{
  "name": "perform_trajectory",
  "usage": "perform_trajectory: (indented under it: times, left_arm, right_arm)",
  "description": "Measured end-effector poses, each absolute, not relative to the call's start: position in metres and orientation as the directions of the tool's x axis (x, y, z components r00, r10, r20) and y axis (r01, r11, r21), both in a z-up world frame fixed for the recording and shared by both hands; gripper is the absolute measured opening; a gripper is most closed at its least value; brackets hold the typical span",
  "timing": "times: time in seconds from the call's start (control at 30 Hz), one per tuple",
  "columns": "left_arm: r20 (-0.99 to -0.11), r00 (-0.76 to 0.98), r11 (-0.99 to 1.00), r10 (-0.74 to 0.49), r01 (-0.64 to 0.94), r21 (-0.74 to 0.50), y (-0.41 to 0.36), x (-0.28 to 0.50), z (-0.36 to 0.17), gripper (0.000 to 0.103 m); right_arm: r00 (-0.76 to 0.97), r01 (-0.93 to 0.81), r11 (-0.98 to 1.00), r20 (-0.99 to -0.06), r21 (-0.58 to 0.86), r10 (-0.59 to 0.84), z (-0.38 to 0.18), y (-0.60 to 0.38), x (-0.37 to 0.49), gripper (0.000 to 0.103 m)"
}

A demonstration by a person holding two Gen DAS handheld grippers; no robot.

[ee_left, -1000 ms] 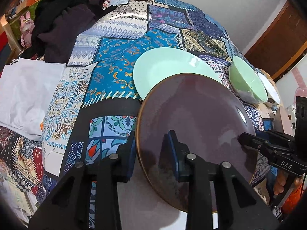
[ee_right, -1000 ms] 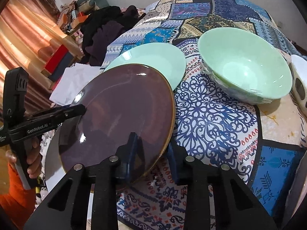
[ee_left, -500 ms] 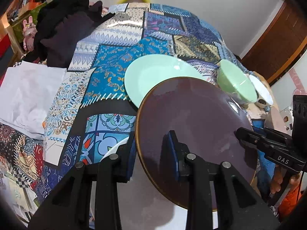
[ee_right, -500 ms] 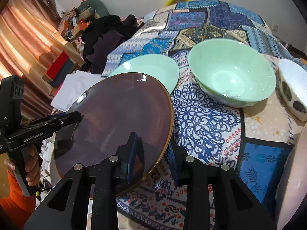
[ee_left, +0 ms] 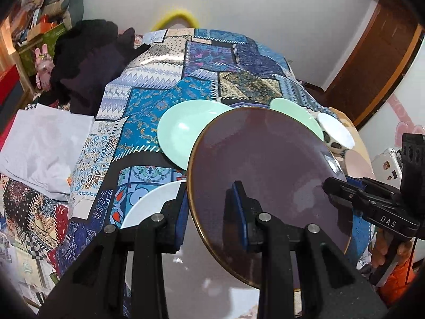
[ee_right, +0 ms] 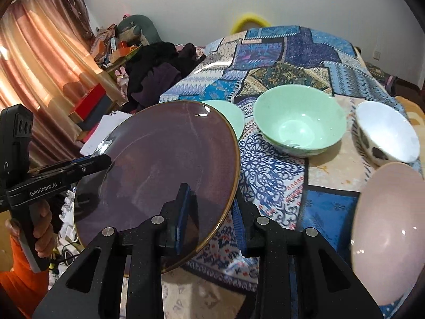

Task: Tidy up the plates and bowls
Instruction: 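Lift the dark brown plate off the white plate with both tools, carry it toward the pink bowl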

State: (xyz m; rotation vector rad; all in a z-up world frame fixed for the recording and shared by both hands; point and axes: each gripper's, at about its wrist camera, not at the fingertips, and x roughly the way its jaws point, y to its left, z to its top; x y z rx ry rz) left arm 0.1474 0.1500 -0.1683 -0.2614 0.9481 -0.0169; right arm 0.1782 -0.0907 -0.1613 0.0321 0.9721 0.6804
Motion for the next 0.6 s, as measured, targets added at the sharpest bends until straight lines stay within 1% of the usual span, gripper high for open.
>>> perform_trajectory:
  times: [0.27,0.6]
  left_arm:
    - [-0.796,0.590,0.973,-0.136,-0.073,-0.220,0.123,0.131,-0.156,0.031]
    - [-0.819,0.555,0.976,-0.146,-0.056,-0.212,0.091,0.120,-0.162,0.031]
  right_arm:
    - [0.405,-0.514,0.803,-0.740,0.302,0.537,-0.151,-0.114,0.164,0.027]
    - [0.410,-0.504,0.813,-0.747,0.292,0.523,-0.156,-0.142,0.152,0.027]
